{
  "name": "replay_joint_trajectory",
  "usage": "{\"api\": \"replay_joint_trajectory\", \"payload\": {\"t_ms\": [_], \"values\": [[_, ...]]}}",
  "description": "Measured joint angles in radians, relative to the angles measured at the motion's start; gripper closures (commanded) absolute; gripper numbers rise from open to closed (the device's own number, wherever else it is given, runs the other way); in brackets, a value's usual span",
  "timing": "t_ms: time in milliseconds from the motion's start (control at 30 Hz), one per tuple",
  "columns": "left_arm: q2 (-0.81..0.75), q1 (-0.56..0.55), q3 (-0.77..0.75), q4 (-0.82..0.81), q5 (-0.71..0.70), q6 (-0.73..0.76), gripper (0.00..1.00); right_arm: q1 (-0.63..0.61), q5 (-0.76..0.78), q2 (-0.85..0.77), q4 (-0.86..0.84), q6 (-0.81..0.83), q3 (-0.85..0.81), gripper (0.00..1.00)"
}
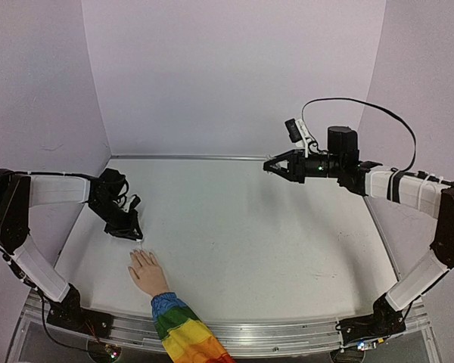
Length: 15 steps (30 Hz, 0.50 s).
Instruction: Paint the nails
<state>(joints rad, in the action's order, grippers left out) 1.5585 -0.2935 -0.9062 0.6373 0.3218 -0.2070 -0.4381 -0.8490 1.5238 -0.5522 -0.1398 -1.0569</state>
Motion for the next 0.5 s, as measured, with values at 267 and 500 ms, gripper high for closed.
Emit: {"api": "replay_joint_trajectory", "payload": {"t_ms": [267, 500], "values": [[0.018, 0.0, 0.0, 0.0, 0.0, 0.0, 1.0, 0.0, 0.0, 0.0, -0.002, -0.004, 0.0, 1.0], [0.018, 0.0, 0.006, 0.0, 0.0, 0.0, 1.0, 0.0, -0.001, 0.0, -0.002, -0.007, 0.0, 1.0]]}}
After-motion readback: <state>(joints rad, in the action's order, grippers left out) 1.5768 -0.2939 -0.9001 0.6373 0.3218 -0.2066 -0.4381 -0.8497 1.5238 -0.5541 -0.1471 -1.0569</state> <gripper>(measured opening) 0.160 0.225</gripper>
